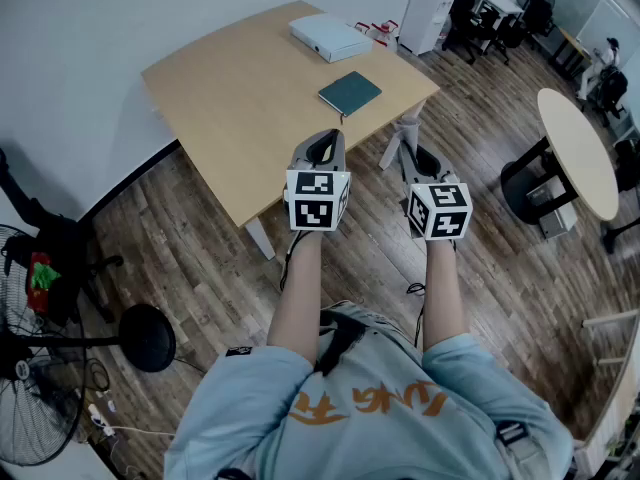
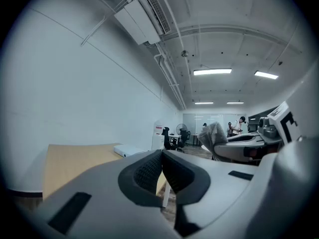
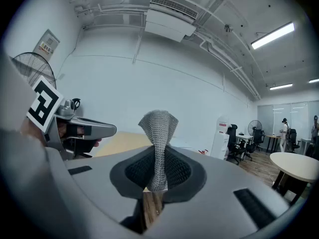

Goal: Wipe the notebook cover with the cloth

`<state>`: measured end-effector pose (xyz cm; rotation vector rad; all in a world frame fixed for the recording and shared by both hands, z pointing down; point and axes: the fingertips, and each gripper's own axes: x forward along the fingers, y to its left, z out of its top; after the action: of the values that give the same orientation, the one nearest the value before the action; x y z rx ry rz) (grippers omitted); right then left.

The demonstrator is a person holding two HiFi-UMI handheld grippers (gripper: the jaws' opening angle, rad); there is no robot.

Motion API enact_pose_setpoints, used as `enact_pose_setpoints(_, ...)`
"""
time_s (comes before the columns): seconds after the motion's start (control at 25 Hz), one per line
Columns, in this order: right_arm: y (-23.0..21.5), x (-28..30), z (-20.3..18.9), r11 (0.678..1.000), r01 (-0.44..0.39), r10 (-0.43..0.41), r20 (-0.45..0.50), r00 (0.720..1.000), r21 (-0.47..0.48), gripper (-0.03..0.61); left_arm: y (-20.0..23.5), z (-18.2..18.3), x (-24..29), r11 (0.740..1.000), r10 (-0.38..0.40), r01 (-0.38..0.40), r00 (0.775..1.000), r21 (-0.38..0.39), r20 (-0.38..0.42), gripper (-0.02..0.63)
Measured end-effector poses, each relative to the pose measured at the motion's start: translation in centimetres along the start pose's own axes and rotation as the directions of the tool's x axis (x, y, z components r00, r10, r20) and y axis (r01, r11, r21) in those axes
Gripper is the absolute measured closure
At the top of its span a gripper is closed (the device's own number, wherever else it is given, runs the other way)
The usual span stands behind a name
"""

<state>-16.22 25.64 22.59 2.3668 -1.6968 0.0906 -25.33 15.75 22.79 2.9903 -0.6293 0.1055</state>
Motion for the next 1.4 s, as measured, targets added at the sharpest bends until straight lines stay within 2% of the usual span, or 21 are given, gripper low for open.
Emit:
enact_pose_setpoints(0.28, -0.5, 1.1, -0.1, 1.000, 0.000, 0.000, 0.002, 1.000, 0.007, 0.549, 0.3, -0.3, 1.1, 1.000, -0.008, 0.008, 1.000, -0.002, -0.012, 0.597)
enact_pose_setpoints(0.4, -0.8, 1.3, -0.1, 0.999, -0.002, 0.001, 0.031, 1.000, 0.048, 0.549, 0.6, -0.6, 1.4, 1.000, -0.004, 0.004, 1.000, -0.010, -0.018, 0.595)
enact_pose_setpoints(0.84, -0.5, 2.5, -3.0, 0.999, 0.009, -0.006, -0.053, 0.999, 0.046, 0.549, 1.5, -2.6, 1.9, 0.999, -0.008, 0.006, 0.998, -0.035, -0.063, 0.595)
enact_pose_setpoints(1.08, -0.5, 2.9, -2.8, 0.999, 0.008, -0.005, -0.062, 0.998, 0.045, 0.549, 1.8, -2.9, 2.2, 0.999, -0.017, 0.014, 0.997, -0.044, -0.077, 0.597)
enact_pose_setpoints(1.24, -0.3, 3.4, -3.1, 1.000, -0.002, 0.004, -0.086, 0.996, 0.030, 0.549, 2.2, -3.6, 2.6, 0.996, -0.024, 0.017, 0.996, -0.083, -0.089, 0.597)
enact_pose_setpoints(1.4, -1.1, 3.3, -3.4, 0.999, 0.009, -0.005, -0.095, 0.995, 0.041, 0.549, 1.6, -4.6, 3.2, 0.995, -0.038, 0.028, 0.993, -0.092, -0.115, 0.595)
